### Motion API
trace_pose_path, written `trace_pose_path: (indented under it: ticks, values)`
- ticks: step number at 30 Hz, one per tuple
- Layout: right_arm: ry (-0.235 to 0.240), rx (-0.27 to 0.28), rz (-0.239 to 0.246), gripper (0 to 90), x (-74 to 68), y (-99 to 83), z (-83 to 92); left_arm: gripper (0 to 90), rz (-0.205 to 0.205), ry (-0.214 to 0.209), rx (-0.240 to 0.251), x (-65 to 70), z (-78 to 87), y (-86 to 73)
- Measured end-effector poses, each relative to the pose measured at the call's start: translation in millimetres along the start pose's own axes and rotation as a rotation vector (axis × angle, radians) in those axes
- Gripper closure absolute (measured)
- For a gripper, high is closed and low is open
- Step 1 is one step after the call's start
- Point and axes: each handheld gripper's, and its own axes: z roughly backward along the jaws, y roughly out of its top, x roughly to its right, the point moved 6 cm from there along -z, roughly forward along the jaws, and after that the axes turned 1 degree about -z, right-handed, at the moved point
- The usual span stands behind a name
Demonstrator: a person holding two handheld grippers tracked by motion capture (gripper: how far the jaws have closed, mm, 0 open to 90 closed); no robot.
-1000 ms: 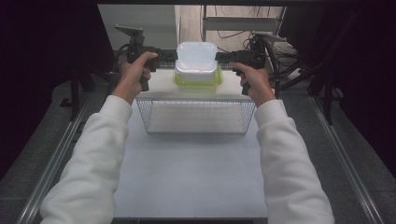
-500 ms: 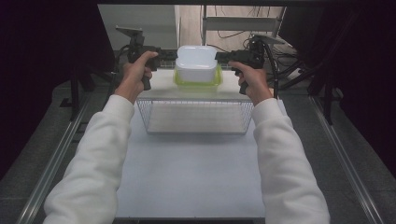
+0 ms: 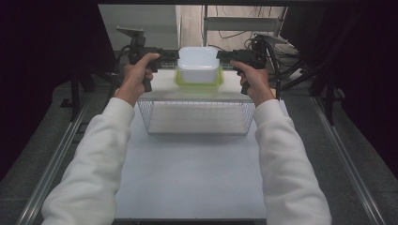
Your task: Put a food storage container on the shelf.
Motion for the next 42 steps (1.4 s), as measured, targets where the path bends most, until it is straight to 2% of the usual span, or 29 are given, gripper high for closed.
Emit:
trace_pose_path:
  ticks: [4,8,10,14,17,26,33,35,37,40,42]
  values:
    - [-0.035,0.017,0.068,56.8,-5.3,0.1,9.2,51.3,-0.073,0.032,0.034,5.5,11.2,2.1]
    - [-0.058,0.027,0.158,50.8,-12.5,-4.2,24.2,41.5,-0.171,0.085,0.033,13.3,23.3,-3.8]
    - [-0.084,0.028,0.209,48.0,-15.3,-8.3,32.6,39.2,-0.203,0.078,0.039,17.8,30.2,-10.2]
    - [-0.106,0.023,0.293,43.1,-19.6,-19.4,47.9,35.0,-0.260,0.094,0.045,21.4,46.5,-25.9]
    - [-0.119,-0.004,0.349,40.4,-20.4,-32.1,56.9,32.4,-0.290,0.095,0.043,23.1,56.3,-37.0]
    - [-0.134,-0.038,0.459,34.6,-16.6,-72.0,83.3,29.9,-0.394,0.136,0.007,24.3,79.4,-88.8]
    - [-0.136,-0.054,0.503,31.1,0.1,-122.4,106.0,28.3,-0.425,0.143,-0.014,15.6,89.8,-139.7]
    - [-0.139,-0.059,0.508,30.7,8.1,-139.0,112.5,27.9,-0.418,0.132,-0.017,9.2,92.4,-157.6]
    - [-0.131,-0.058,0.500,30.4,17.2,-155.3,118.0,27.8,-0.415,0.141,-0.040,0.7,92.8,-175.8]
    - [-0.143,-0.092,0.488,29.5,33.4,-181.5,120.6,27.8,-0.424,0.169,-0.078,-12.1,90.5,-196.2]
    - [-0.156,-0.127,0.484,28.7,44.8,-198.8,119.1,27.8,-0.407,0.177,-0.097,-23.3,87.6,-211.4]
